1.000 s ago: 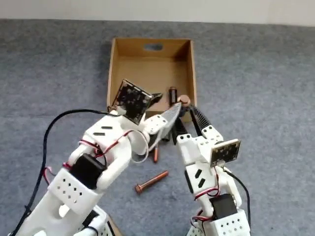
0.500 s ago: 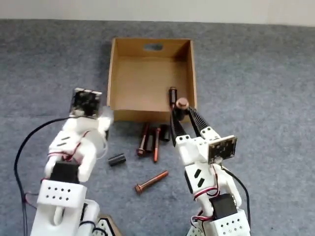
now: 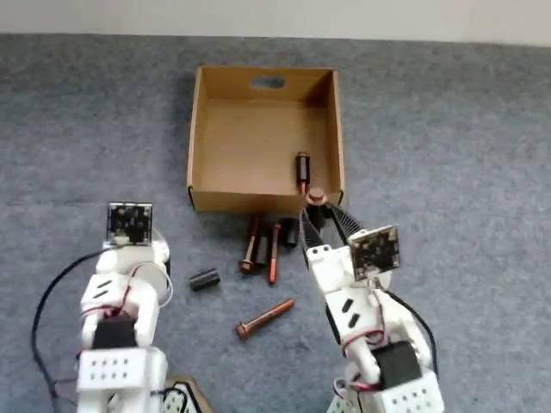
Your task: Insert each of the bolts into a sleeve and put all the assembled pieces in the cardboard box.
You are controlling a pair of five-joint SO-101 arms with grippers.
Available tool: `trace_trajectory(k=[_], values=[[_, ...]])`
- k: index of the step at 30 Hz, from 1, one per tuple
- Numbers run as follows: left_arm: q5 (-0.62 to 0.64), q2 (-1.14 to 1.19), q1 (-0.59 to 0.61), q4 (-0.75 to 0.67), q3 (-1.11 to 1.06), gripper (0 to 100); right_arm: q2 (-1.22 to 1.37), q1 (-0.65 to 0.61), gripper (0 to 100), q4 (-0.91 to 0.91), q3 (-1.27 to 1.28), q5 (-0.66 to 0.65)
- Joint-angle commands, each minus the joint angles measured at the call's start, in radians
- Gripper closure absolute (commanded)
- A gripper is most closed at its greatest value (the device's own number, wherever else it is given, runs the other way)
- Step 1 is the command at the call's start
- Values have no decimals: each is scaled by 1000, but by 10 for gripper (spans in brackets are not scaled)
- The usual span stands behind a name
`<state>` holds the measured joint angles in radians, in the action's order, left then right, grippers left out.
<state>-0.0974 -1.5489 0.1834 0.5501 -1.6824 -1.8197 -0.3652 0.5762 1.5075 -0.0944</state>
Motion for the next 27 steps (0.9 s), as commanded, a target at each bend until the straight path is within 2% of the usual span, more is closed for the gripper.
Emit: trace_trajectory(k=[1, 6, 20, 27], values=[[-9, -101, 8, 69, -22, 990, -2, -2, 991, 21, -203, -15], [-9, -174, 4, 166, -21, 990, 205, -2, 991, 16, -397, -12], [-9, -185, 5, 169, -19, 989, 1303, -4, 991, 24, -1072, -12], [-9, -182, 2, 169, -19, 989, 1759, 1, 991, 188, -1452, -12]])
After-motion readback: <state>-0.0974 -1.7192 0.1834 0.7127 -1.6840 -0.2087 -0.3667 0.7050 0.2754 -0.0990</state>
